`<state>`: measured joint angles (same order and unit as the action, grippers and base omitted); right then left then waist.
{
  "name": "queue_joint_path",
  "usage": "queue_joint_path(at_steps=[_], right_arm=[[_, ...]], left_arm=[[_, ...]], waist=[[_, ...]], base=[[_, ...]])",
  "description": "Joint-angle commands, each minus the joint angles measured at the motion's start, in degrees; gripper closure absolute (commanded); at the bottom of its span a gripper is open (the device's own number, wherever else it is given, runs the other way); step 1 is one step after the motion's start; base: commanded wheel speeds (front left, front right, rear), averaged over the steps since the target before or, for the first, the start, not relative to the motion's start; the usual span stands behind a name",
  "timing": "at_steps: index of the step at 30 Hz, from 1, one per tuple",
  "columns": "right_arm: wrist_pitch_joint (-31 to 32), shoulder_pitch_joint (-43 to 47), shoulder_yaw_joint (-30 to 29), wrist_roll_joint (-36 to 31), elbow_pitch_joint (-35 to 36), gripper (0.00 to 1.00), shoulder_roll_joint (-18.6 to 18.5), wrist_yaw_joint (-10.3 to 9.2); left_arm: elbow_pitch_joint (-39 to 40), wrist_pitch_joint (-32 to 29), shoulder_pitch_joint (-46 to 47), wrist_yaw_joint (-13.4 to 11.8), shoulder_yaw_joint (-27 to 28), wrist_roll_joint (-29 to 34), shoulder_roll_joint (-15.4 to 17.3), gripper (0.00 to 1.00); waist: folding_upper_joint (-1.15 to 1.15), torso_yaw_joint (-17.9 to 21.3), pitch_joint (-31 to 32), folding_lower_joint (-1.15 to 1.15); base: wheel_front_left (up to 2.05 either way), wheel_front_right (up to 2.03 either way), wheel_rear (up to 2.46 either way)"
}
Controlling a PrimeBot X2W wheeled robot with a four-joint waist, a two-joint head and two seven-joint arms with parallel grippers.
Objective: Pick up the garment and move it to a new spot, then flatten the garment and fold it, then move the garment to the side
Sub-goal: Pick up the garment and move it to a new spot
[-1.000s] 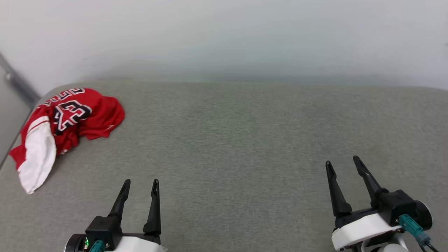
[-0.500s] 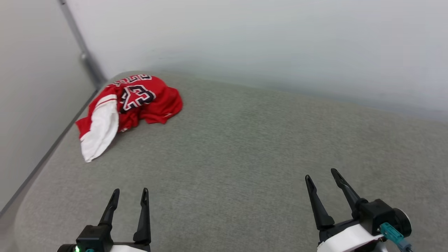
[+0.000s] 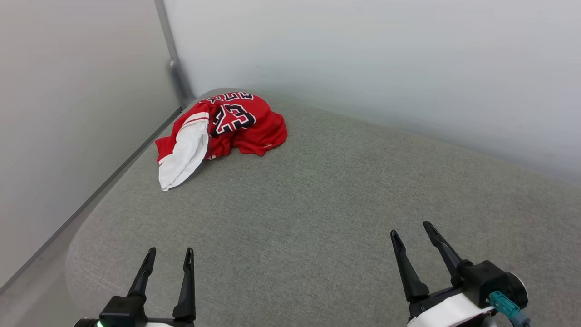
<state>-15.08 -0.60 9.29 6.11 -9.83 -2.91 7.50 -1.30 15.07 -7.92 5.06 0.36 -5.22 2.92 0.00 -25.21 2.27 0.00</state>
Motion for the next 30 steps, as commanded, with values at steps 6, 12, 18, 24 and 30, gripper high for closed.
queue_joint_path(at_steps=[6,12,18,24,30], right_arm=[[-0.1,0.8,0.2,0.6,-0.2,0.0,0.1,-0.02],[-0.1,0.4,0.4,0.6,-0.2,0.0,0.1,-0.02],[-0.1,-0.4,0.6,-0.6,0.2,0.0,0.1,-0.02],[-0.1,-2.2,0.7,-3.6,1.5,0.0,0.0,-0.02],[-0.1,-4.8,-0.3,-7.9,4.2,0.0,0.0,-0.02]], left_arm=[[0.7,0.2,-0.7,0.4,0.7,0.5,-0.1,0.0],[1.0,0.2,-0.5,0.6,0.9,0.3,-0.1,0.0],[1.9,0.2,0.2,0.5,1.0,-0.7,-0.1,0.0],[0.5,0.2,4.1,1.7,0.8,-1.0,0.1,0.0],[-4.8,0.2,14.2,2.3,0.4,-4.2,3.2,0.0]], waist=[[0.0,-1.0,0.2,0.0],[0.0,-1.1,0.2,0.0],[0.0,0.4,-1.6,0.0],[0.0,2.9,-6.6,0.0],[0.0,5.6,-14.5,0.0]], base=[[0.0,0.0,0.0],[0.0,0.0,0.0],[0.0,0.0,0.0],[0.0,0.0,0.0],[0.0,0.0,0.0]])
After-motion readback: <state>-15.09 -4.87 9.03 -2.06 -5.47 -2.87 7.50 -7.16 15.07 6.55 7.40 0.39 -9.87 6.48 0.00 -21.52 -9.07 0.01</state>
